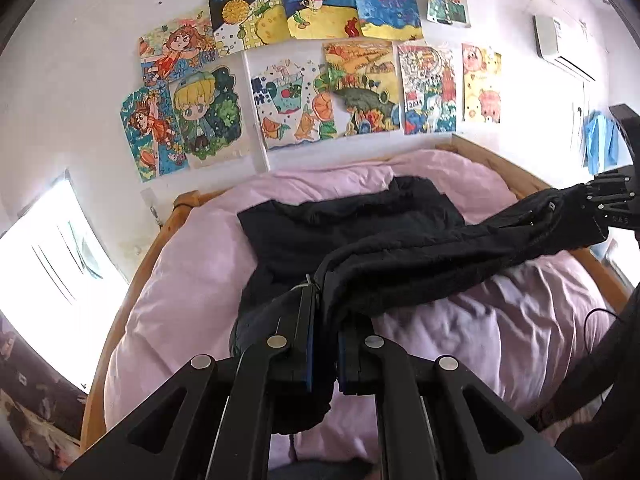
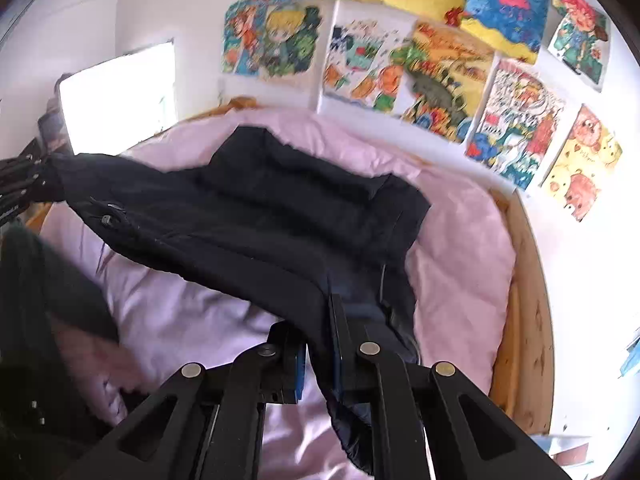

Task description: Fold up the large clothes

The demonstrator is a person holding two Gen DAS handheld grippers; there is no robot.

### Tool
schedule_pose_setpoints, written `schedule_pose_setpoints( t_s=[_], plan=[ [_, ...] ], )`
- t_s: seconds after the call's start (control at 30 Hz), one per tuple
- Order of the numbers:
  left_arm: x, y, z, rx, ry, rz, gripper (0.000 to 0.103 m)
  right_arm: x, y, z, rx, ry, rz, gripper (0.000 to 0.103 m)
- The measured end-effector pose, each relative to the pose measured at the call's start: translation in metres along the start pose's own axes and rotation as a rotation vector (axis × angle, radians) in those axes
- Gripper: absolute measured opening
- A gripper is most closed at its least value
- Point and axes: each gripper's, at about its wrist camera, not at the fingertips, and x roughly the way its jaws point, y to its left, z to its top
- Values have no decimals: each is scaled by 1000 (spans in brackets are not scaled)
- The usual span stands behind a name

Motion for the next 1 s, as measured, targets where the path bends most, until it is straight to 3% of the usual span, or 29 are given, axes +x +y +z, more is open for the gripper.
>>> schedule_pose_setpoints(
  t_s=[0.3, 0.53, 0.83, 1.0],
  plan=[
    [55, 25, 71, 38, 4, 43, 7, 31, -31, 61, -19, -99, -66, 10],
    [117, 49, 110, 5, -18, 70, 4, 75, -62, 103, -23, -171, -117, 10],
    [195, 77, 136, -69, -32, 82, 4, 147, -92, 144, -1, -236, -154, 10],
    [240, 84, 140, -77, -52, 102, 4, 195, -94, 158, -25, -276, -228, 10]
  ],
)
